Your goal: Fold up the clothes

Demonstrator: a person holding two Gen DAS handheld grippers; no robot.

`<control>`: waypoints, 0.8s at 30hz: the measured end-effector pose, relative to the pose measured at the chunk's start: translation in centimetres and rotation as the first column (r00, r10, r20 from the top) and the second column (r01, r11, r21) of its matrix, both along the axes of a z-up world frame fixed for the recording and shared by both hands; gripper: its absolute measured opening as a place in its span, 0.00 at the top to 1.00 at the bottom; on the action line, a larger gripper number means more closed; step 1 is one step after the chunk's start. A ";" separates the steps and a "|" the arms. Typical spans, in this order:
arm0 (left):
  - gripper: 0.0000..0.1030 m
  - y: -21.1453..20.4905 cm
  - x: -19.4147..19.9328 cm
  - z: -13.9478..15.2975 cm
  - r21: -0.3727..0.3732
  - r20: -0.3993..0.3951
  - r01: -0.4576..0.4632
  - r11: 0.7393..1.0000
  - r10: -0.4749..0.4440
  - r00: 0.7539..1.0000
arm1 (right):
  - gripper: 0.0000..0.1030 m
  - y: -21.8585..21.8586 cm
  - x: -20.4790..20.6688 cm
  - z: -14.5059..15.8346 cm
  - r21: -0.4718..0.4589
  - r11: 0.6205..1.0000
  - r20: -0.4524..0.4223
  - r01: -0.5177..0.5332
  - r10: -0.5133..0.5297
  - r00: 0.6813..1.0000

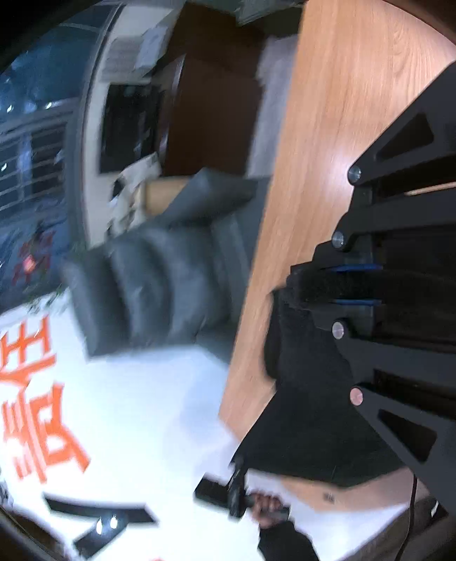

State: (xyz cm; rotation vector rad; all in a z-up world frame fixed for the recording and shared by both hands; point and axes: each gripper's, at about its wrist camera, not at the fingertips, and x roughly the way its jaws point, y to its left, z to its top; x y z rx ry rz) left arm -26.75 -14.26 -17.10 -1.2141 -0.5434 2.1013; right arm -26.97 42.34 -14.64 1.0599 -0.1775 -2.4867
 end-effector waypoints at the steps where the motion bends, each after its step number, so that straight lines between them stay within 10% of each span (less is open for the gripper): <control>1: 0.89 -0.1 -1.0 -0.9 -0.003 0.011 -0.005 1.000 0.005 1.000 | 0.90 0.6 -0.9 -2.0 0.026 0.999 0.044 0.026 -0.027 0.999; 8: 0.88 2.1 -6.9 -5.0 -0.046 0.020 0.027 0.999 -0.026 0.999 | 0.87 2.9 -2.0 -8.4 0.100 0.982 0.157 0.162 -0.177 0.972; 12: 0.84 3.5 -9.2 -6.4 -0.181 0.034 0.057 0.982 -0.052 0.998 | 0.47 4.1 -1.3 -7.6 0.166 0.955 0.153 0.247 -0.272 0.950; 15: 0.80 3.5 -9.4 -5.2 -0.215 0.004 0.041 0.976 -0.041 0.999 | 0.44 4.6 -0.4 -6.0 0.211 0.931 0.124 0.299 -0.329 0.936; 21: 0.33 6.4 -4.3 -0.3 -0.257 -0.134 0.141 0.956 -0.179 0.975 | 0.44 -4.5 4.0 2.2 0.147 0.989 -0.031 0.029 -0.025 0.999; 24: 0.33 9.3 -1.8 -0.7 -0.275 -0.119 0.269 0.923 -0.311 0.943 | 0.44 -8.7 5.6 -0.3 0.114 0.990 0.042 -0.081 0.077 0.996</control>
